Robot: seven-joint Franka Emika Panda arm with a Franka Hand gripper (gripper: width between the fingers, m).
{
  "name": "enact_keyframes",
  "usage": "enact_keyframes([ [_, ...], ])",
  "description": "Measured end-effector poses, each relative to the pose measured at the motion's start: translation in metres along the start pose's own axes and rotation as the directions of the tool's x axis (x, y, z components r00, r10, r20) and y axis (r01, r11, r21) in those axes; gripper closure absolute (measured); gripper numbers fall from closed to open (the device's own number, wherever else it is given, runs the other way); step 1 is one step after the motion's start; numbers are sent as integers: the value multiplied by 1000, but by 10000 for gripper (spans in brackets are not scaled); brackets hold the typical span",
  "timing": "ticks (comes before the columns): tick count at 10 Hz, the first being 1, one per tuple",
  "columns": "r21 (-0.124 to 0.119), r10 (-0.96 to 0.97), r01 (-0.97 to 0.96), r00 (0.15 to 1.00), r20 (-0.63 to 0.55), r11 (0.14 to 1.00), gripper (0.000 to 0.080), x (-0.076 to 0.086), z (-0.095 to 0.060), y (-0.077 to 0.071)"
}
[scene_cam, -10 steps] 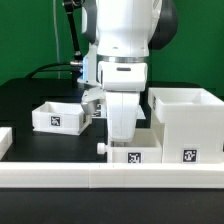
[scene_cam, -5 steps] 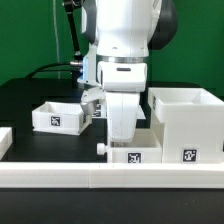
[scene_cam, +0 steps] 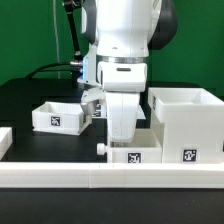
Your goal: Assemble drawer
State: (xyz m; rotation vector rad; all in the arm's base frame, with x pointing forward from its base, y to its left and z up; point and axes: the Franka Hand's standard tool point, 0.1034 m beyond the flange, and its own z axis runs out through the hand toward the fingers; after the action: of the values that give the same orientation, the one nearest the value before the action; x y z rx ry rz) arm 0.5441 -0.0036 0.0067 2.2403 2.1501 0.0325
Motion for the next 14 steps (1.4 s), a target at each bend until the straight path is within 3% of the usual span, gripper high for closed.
enact_keyframes([
  [2, 25, -14, 14, 1000, 9, 1000, 757, 0, 0, -1],
  [4, 30, -16, 15, 1000, 10, 999, 757, 2, -1, -1],
  [14, 27, -26, 26, 1000, 9, 999, 757, 5, 0, 1],
])
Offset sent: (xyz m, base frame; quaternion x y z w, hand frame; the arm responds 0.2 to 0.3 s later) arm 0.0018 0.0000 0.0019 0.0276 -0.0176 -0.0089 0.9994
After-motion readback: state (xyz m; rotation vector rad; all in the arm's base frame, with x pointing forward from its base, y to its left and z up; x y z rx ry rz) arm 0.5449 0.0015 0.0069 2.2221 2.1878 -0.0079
